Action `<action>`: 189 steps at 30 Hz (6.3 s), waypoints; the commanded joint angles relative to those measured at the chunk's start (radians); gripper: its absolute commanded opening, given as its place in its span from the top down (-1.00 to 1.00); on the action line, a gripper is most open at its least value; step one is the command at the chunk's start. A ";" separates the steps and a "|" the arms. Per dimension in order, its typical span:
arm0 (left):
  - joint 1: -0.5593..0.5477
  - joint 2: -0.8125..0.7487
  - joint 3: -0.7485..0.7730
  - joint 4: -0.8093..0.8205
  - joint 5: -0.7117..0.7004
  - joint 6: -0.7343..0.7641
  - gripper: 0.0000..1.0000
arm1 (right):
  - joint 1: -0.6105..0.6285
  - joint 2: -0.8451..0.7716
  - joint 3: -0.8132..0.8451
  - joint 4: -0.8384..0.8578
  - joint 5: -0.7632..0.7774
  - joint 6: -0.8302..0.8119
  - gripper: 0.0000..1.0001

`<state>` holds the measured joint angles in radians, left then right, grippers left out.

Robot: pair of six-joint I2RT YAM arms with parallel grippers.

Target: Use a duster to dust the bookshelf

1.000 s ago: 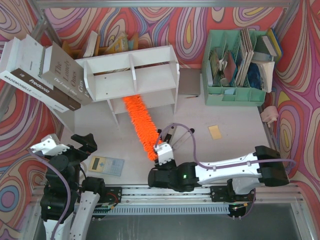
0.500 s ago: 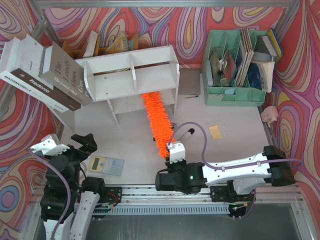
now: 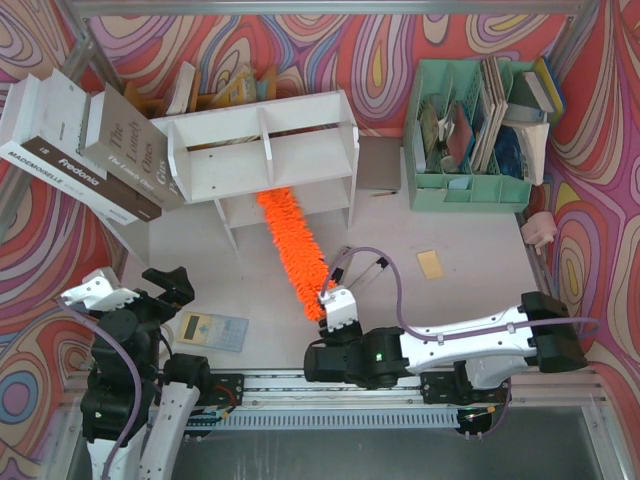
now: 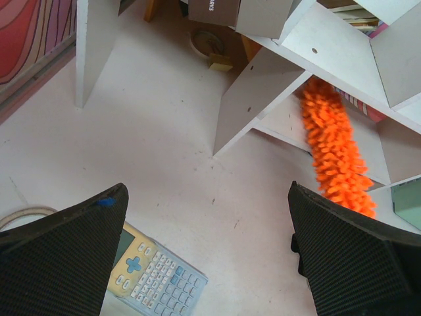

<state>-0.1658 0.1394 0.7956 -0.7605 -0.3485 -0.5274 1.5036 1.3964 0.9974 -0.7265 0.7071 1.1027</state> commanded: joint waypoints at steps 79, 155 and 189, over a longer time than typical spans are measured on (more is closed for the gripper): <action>-0.003 0.004 -0.006 0.004 -0.001 -0.005 -0.97 | 0.176 0.000 -0.139 0.165 0.085 -0.097 1.00; -0.006 0.014 -0.013 0.013 0.006 -0.005 -0.97 | 0.049 0.083 -0.120 -0.268 0.177 0.679 1.00; -0.006 0.018 -0.013 0.015 0.006 -0.005 -0.97 | -0.076 -0.100 -0.050 -0.241 0.145 0.378 1.00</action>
<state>-0.1684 0.1463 0.7948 -0.7601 -0.3481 -0.5274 1.4490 1.3384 0.8886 -0.8314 0.6949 1.4727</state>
